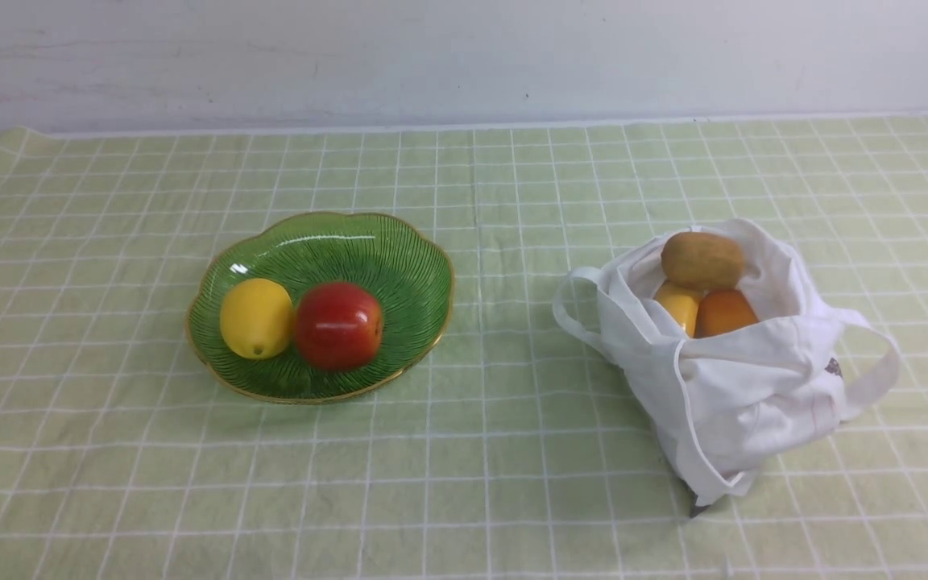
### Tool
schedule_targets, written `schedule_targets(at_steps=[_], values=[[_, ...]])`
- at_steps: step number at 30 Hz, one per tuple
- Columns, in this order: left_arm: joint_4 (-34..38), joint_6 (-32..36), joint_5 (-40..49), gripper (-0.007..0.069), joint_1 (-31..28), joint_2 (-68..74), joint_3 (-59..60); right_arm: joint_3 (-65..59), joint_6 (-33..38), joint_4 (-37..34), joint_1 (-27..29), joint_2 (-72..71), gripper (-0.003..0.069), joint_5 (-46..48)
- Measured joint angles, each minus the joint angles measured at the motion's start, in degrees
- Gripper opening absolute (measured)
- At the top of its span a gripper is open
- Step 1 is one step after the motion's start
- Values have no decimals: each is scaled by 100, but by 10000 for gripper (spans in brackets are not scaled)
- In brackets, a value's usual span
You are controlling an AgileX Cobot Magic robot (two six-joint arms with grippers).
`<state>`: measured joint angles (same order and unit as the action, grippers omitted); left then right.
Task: Take the fruit out of the bag on the green coffee tablecloth and place them on the plate.
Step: 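Reach for the kiwi in the white bag with the right gripper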
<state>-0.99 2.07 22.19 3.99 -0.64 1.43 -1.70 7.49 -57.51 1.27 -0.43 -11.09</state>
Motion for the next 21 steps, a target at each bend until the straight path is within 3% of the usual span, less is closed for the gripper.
schedule_targets(at_steps=[3,8,10,15,18,19,21], values=[[0,0,0,-8,0,0,0,0,-50,-46,0,0,-13,-633],[0,0,0,-8,0,0,0,218,-259,65,0,0,-13,-692],[0,0,0,-8,0,0,0,1069,-140,948,0,63,-13,-64],[0,5,0,-8,0,0,0,2721,-19,2267,0,1032,-13,1675],[0,5,0,-8,0,0,0,4244,63,2864,0,2402,-13,3902],[0,5,0,-8,0,0,0,4329,73,2884,0,2489,-13,4041],[0,5,0,-8,0,0,0,5202,344,3028,0,3452,-13,5516]])
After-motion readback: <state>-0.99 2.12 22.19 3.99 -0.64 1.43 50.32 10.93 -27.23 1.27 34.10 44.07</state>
